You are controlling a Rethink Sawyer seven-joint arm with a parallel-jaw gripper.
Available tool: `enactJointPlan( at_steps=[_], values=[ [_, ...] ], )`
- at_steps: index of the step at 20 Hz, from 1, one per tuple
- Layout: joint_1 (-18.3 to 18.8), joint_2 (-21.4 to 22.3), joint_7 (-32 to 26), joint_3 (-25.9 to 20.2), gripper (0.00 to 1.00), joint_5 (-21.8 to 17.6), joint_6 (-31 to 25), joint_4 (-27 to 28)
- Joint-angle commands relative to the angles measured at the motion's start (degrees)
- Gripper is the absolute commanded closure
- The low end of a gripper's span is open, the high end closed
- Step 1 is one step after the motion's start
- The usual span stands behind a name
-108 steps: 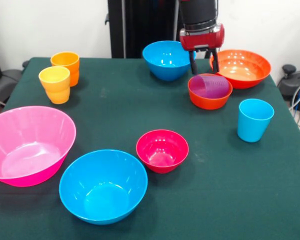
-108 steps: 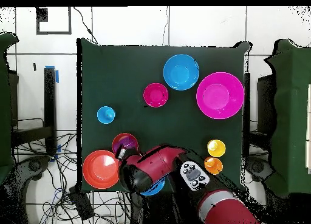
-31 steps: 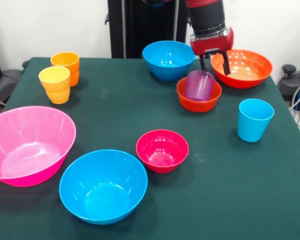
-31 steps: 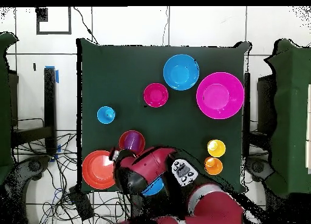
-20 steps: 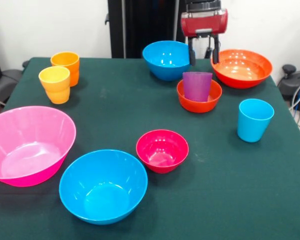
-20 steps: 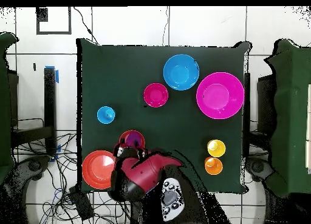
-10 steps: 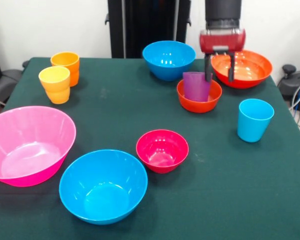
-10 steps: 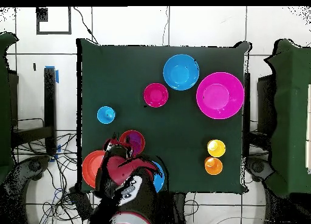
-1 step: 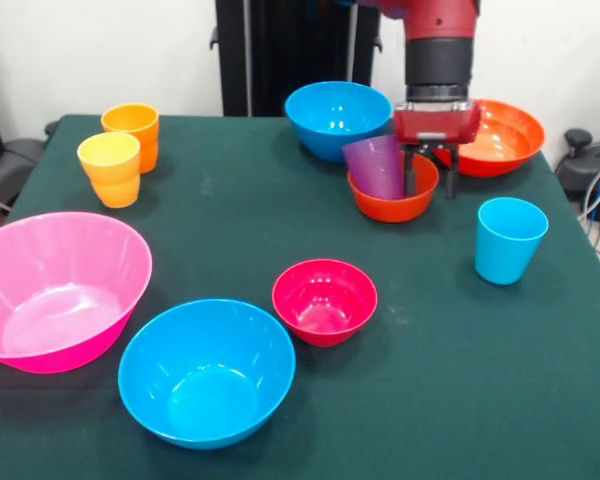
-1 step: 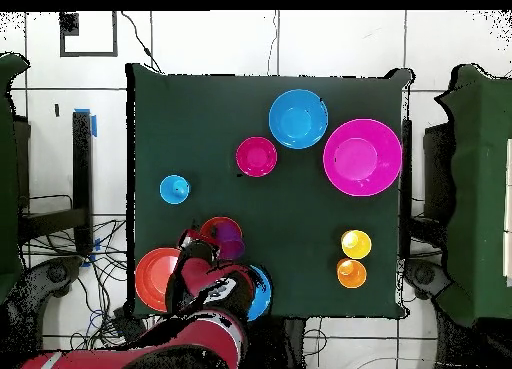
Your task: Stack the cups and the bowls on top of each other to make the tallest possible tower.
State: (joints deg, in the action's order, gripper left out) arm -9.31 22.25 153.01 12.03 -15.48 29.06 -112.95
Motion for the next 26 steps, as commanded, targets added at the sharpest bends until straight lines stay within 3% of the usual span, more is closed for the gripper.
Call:
enactJointPlan(
  at_steps=[1,5,10,14,19,26],
  values=[
    [2.29,-3.65,1.62,1.12,0.00,3.13,-6.64,3.44],
    [3.78,-4.37,0.60,1.58,0.00,1.89,-6.59,5.36],
    [5.98,1.90,1.22,-0.71,0.00,-1.69,-8.96,1.25],
    [6.25,3.37,1.27,-1.53,0.00,-1.90,-9.99,0.35],
    [5.76,-0.84,1.17,-1.69,0.00,-0.29,-8.23,3.39],
    [6.04,-13.11,3.73,-4.77,0.00,3.54,-0.64,11.41]
  ],
)
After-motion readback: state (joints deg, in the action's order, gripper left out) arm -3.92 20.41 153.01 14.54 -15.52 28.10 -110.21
